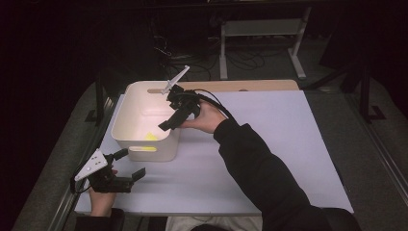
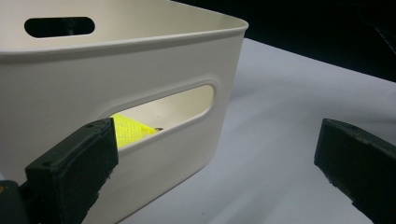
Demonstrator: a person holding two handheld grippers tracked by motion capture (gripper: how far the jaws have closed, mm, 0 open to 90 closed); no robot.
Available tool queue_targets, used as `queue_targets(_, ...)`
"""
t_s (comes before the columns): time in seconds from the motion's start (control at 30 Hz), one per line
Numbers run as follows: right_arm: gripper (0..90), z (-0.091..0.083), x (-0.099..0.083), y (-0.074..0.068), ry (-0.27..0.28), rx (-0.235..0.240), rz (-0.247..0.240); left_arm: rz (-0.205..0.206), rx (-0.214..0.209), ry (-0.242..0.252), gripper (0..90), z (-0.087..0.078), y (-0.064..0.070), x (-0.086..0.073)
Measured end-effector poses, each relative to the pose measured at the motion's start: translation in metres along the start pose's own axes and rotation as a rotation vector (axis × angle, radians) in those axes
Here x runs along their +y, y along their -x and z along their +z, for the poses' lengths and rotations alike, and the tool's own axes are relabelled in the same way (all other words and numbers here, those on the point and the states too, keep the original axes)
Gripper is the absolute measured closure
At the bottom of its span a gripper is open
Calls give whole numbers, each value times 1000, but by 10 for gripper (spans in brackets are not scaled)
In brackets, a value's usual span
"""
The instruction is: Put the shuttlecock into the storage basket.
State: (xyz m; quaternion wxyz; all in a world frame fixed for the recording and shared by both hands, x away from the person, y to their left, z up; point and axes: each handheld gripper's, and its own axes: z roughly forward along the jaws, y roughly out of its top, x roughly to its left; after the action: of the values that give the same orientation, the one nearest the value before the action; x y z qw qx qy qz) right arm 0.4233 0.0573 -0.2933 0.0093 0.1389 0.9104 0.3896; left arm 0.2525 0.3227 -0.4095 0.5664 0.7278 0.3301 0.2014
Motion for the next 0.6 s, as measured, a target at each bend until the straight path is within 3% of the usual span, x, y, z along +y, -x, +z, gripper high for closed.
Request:
queue_targets(0.1,52,-2,0,0,3,-2,-1,0,0,1,0,0,0,0)
queue_targets(0.13,5,-6,-2,1,17,-3,5,0,0,1,0,0,0,0)
queue_targets(0.6,0,-30,-14,7,77,-26,39,2,1,1,0,0,0,0)
